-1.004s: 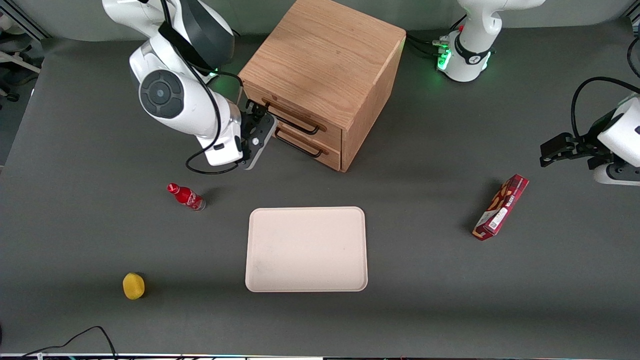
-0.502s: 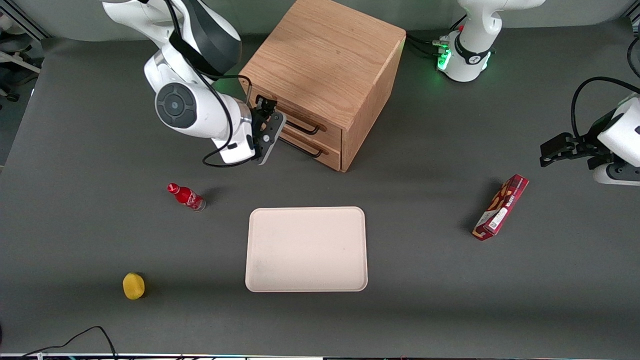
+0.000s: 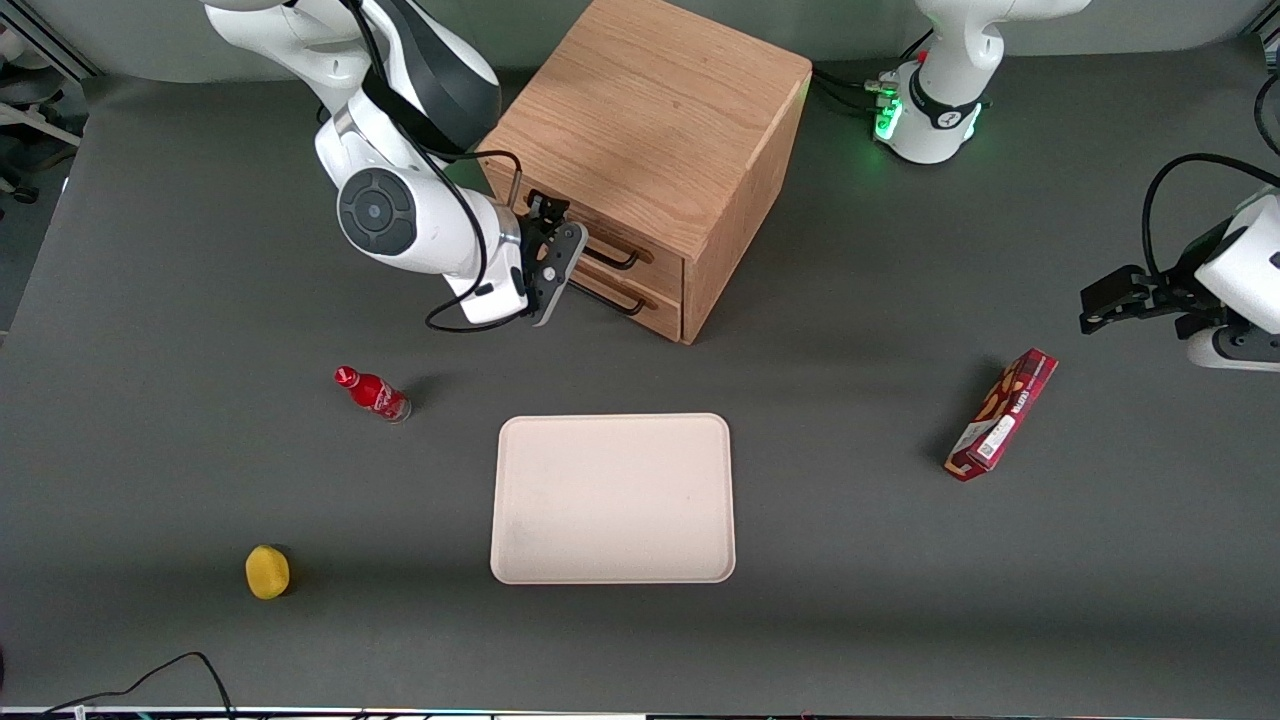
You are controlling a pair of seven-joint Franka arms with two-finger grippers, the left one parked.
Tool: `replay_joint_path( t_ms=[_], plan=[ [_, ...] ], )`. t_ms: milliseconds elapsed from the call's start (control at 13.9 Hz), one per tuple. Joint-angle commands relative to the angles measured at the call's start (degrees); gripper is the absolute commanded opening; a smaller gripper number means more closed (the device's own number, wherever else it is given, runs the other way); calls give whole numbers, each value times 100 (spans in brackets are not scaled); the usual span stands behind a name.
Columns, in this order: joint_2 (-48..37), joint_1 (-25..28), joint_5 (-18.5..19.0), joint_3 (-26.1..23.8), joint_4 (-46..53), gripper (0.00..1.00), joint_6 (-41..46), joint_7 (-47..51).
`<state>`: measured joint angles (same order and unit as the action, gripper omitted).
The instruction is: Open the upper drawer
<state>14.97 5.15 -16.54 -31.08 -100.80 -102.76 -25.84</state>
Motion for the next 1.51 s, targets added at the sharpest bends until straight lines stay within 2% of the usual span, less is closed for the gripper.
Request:
replay_joint_path(
  t_ms=[0,287,861,1435],
  plan=[
    [129,-5,-148,-74,-28,100,-218,-132],
    [129,135,-148,-74,-116,100,-350,-123],
    [191,144,-148,-153,-265,100,-728,-97],
    [243,109,-69,-153,-221,100,-755,-141]
  ],
)
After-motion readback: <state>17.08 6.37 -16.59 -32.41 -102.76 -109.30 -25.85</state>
